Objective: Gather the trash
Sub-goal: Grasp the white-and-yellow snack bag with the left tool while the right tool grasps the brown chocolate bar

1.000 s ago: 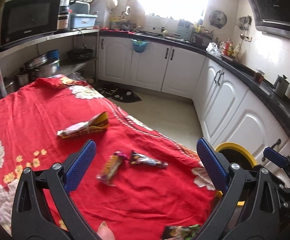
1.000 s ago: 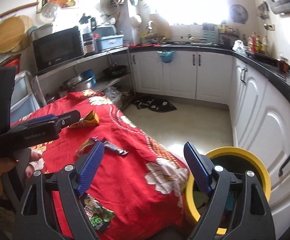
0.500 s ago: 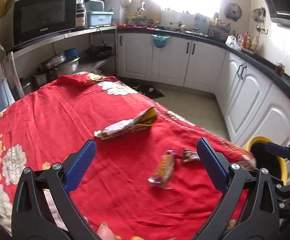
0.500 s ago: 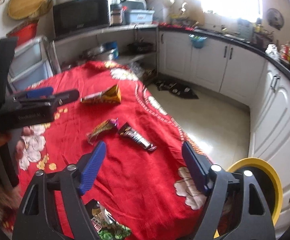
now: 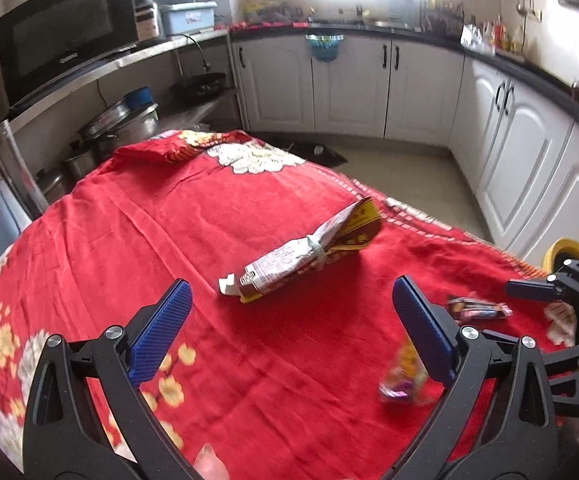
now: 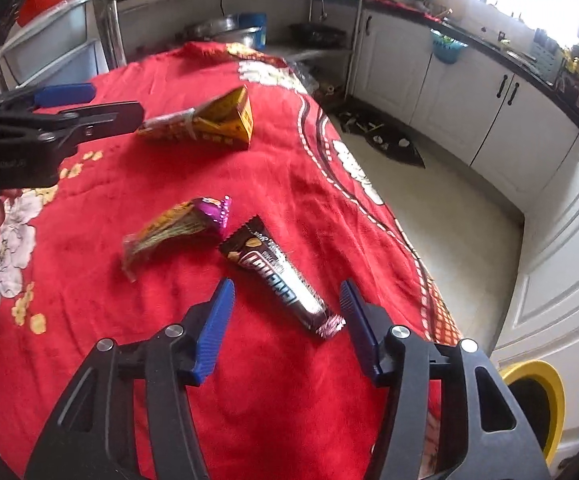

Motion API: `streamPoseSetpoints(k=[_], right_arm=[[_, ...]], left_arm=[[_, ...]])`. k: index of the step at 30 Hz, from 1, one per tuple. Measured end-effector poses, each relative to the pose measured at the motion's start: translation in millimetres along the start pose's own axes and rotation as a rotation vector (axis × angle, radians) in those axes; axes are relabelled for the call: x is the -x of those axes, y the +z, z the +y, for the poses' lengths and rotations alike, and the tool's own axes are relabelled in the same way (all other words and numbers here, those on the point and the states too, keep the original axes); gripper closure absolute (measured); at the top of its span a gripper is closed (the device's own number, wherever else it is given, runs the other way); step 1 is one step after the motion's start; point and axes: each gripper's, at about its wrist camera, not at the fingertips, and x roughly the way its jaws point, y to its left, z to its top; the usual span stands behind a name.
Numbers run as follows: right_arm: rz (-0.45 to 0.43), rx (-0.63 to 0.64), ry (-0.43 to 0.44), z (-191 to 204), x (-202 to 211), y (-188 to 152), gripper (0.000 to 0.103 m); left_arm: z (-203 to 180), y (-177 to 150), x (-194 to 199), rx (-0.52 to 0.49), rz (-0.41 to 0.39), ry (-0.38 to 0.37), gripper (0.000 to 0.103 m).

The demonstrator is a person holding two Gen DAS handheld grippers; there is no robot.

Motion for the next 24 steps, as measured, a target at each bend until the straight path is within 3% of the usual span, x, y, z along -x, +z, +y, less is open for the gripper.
streamPoseSetpoints(k=[2,5,9,13,20,24], right_arm=[[0.017,0.001,0.008,-2.3,-6.9,1.8,0.054],[0.049,-0.015,0.044,-5.5,-15.8,1.1,0.066],[0.042,-0.017,0.068,-3.7,-12.8,-2.0,0.088],[0.030,-0.027,0.073,-2.5,0.3,-11.9,0.095],[0.006,-0.084,0.110,-6.2,25.4,-36.5,0.097],[-0.014,-0.112,0.117,-6.6,40.5,-47.2,0.097]], left_arm=[[0.4,4.9,-12.5,-0.019,0.025,0.006,0.011],[1.3,11.5,-33.4,-0.047,0.068,0.018,0.011],[-4.2,16.4,-55.3,-0.112,0.109,0.028,0.011],[-7.6,20.8,-73.7,-0.155,0.148,0.020,0.011],[-27.2,20.6,-88.5,-0.258,0.196,-0.042,0.039],[-24.2,18.4,-91.5,-0.233,0.216,-0.085,0.051]])
